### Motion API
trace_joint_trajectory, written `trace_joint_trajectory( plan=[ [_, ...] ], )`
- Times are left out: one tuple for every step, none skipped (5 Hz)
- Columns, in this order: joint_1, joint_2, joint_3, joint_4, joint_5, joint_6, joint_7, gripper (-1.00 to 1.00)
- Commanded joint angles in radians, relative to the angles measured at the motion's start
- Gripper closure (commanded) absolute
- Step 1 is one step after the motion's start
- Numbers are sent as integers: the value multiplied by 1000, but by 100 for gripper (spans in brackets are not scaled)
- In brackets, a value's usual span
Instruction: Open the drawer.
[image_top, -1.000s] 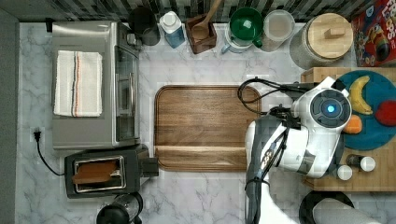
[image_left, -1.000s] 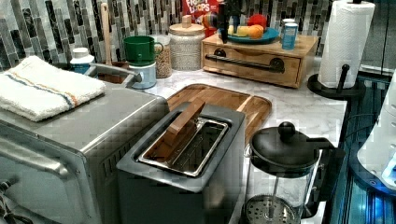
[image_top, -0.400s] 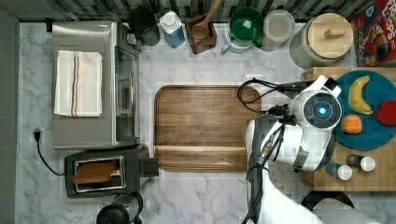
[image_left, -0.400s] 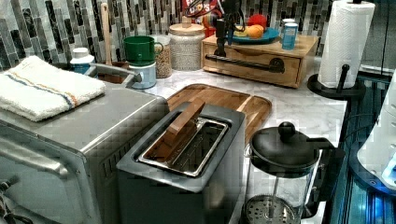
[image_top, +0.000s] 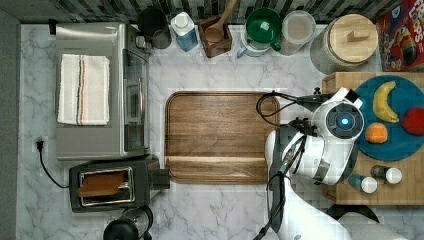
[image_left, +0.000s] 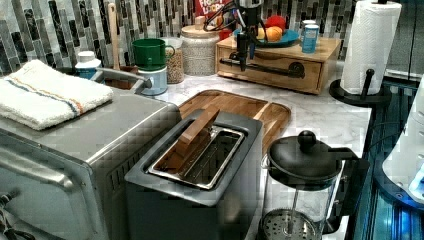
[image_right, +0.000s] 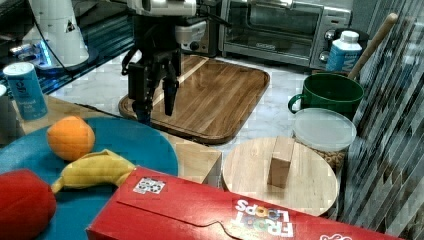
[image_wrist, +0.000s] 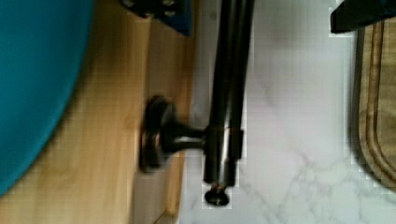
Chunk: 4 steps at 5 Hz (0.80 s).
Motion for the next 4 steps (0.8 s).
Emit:
trace_joint_trajectory(
  plan=[
    [41, 32, 29, 48, 47, -128, 75, -100],
    [46, 55, 35, 69, 63, -133, 90, -100],
    [42, 65, 51, 65, 77, -115, 67, -100],
    [51, 86, 50, 49, 51, -50, 74, -100]
  ],
)
